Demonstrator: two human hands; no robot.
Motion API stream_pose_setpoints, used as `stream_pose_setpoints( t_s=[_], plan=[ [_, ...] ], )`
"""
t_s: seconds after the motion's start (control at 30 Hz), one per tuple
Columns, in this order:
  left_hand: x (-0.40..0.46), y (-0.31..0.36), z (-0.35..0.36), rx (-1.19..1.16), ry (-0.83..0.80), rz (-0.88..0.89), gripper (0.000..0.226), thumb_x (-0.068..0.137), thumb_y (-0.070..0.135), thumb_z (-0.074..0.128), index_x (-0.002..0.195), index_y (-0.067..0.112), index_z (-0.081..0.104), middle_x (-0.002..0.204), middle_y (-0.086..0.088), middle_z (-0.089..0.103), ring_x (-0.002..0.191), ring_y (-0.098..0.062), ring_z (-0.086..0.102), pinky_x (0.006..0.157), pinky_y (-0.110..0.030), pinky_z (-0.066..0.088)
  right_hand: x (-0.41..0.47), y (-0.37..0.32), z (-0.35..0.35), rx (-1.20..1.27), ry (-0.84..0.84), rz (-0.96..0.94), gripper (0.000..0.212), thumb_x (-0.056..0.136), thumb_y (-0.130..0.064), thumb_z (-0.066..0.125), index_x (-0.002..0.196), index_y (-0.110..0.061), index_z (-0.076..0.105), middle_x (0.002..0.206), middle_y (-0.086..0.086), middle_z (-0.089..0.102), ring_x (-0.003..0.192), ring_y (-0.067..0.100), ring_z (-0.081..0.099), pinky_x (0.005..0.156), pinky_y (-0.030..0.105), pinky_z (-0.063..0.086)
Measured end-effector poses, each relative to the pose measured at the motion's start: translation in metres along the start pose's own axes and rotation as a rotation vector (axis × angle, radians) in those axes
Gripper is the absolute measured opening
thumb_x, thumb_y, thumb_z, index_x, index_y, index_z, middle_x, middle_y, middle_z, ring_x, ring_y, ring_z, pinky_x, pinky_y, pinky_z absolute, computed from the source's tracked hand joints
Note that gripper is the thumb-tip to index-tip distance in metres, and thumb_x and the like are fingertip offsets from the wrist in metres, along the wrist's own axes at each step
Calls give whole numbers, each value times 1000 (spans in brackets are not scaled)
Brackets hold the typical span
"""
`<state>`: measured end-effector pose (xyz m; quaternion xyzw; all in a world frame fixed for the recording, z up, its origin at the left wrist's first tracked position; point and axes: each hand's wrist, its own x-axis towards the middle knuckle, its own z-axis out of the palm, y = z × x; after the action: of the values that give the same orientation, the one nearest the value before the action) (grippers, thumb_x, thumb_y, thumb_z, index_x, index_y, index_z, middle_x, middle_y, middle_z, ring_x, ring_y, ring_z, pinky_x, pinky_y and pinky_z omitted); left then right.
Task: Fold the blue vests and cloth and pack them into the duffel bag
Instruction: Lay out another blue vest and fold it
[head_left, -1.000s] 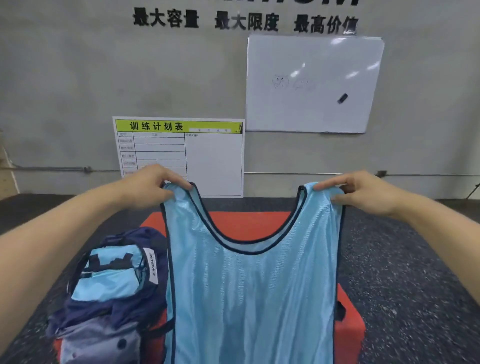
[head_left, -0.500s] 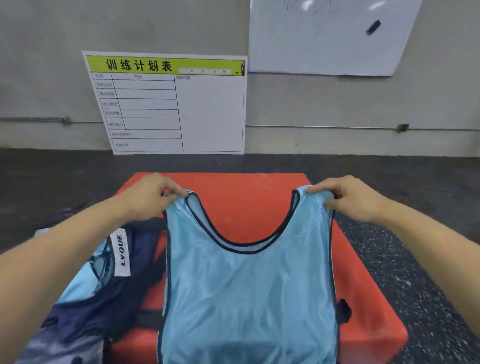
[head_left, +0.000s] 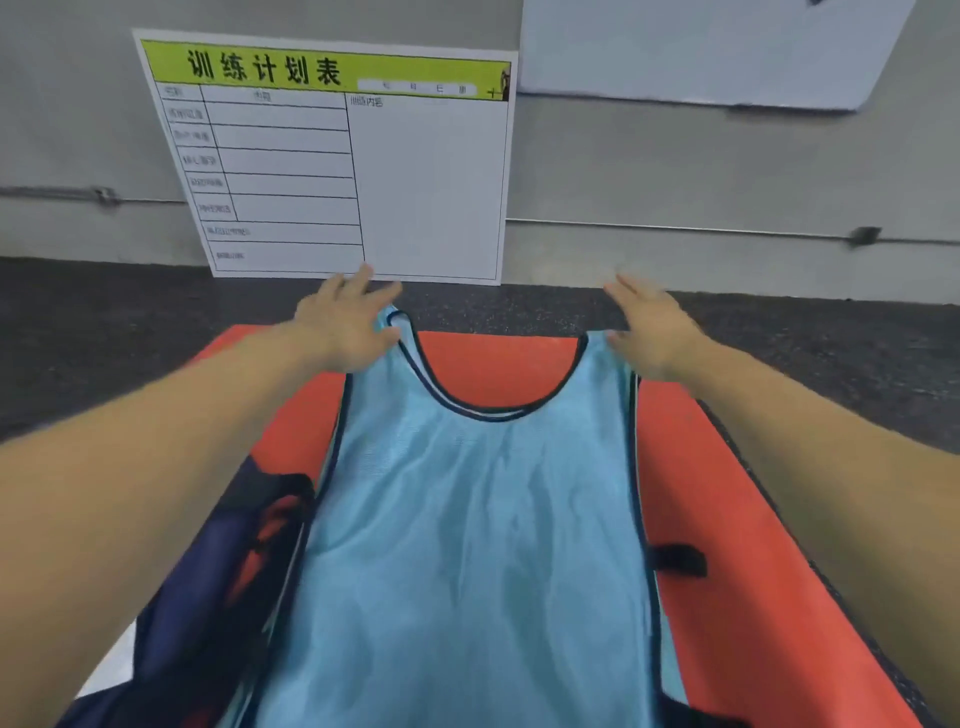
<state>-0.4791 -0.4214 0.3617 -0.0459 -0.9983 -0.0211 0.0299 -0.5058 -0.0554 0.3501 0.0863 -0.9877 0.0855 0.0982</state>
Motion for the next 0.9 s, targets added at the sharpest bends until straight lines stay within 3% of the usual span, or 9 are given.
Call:
stream_pose_setpoints(
  t_s=[0.17, 0.33, 0.53, 0.6, 0.67, 0.7, 0.77, 0.83, 0.9],
  plan=[
    [-55, 34, 105, -114, -18, 300, 77, 97, 50, 18, 156, 2, 29, 165, -20, 20, 153, -38, 19, 123, -47, 17, -74, -92, 109, 187, 14, -182, 58, 104, -28, 42, 157, -8, 33, 166, 16, 23, 155, 36, 18, 127, 46, 12],
    [-99, 22, 187, -235, -48, 119, 102, 81, 68, -7, 160, 9, 20, 168, -7, 11, 156, -21, 7, 125, -32, -2, -130, -124, 186, 128, -229, -57, 96, 80, -64, -10, 163, -23, 13, 172, 0, 3, 158, 20, -2, 126, 43, -5],
    [-117, -21, 180, 3, -53, -54, 66, 105, 45, 13, 160, 8, 16, 169, -8, 11, 156, -22, 6, 126, -38, 5, -144, -19, 155, -53, -200, 268, 64, 107, -47, 12, 164, -17, 8, 172, 2, -1, 158, 20, -7, 127, 42, -3],
    [-128, 8, 171, 86, -2, 22, 59, 103, 36, 21, 151, 6, 38, 161, -14, 29, 150, -33, 22, 122, -44, 14, -142, -31, 146, -120, -205, 282, 57, 107, -34, 21, 159, -10, 26, 170, 10, 10, 157, 30, 0, 127, 48, 4],
    [-147, 52, 180, 114, 44, 183, 53, 97, 30, 35, 137, 3, 58, 151, -18, 47, 141, -37, 41, 117, -46, 27, -156, -85, 151, -109, -120, 83, 51, 101, -24, 32, 144, -6, 53, 162, 16, 30, 150, 39, 27, 122, 54, 24],
    [-157, 70, 189, 30, 48, 216, 55, 96, 30, 34, 136, 2, 60, 150, -17, 50, 140, -33, 46, 118, -44, 31, -170, -114, 159, -15, -86, 22, 54, 100, -26, 31, 142, -4, 55, 160, 15, 34, 147, 38, 36, 120, 52, 31],
    [-181, 84, 196, -131, -21, 202, 62, 99, 33, 24, 145, 2, 51, 155, -13, 42, 144, -27, 42, 123, -39, 24, -206, -151, 167, 114, -112, -49, 66, 102, -38, 11, 157, -8, 34, 167, 4, 21, 155, 26, 21, 126, 42, 16],
    [-202, 62, 201, -152, 22, 125, 66, 100, 40, 21, 148, 2, 46, 158, -11, 39, 146, -26, 38, 121, -37, 17, -234, -143, 162, 152, -207, 28, 82, 92, -51, -8, 163, -16, 15, 170, -2, 3, 158, 19, 0, 128, 38, -2],
    [-213, 26, 201, -135, 18, 36, 74, 97, 47, 14, 153, 3, 38, 162, -10, 29, 151, -25, 29, 123, -34, 8, -242, -104, 158, 78, -148, 132, 92, 84, -54, -14, 163, -16, 15, 171, 0, 6, 158, 19, 1, 128, 39, -1]
  ],
)
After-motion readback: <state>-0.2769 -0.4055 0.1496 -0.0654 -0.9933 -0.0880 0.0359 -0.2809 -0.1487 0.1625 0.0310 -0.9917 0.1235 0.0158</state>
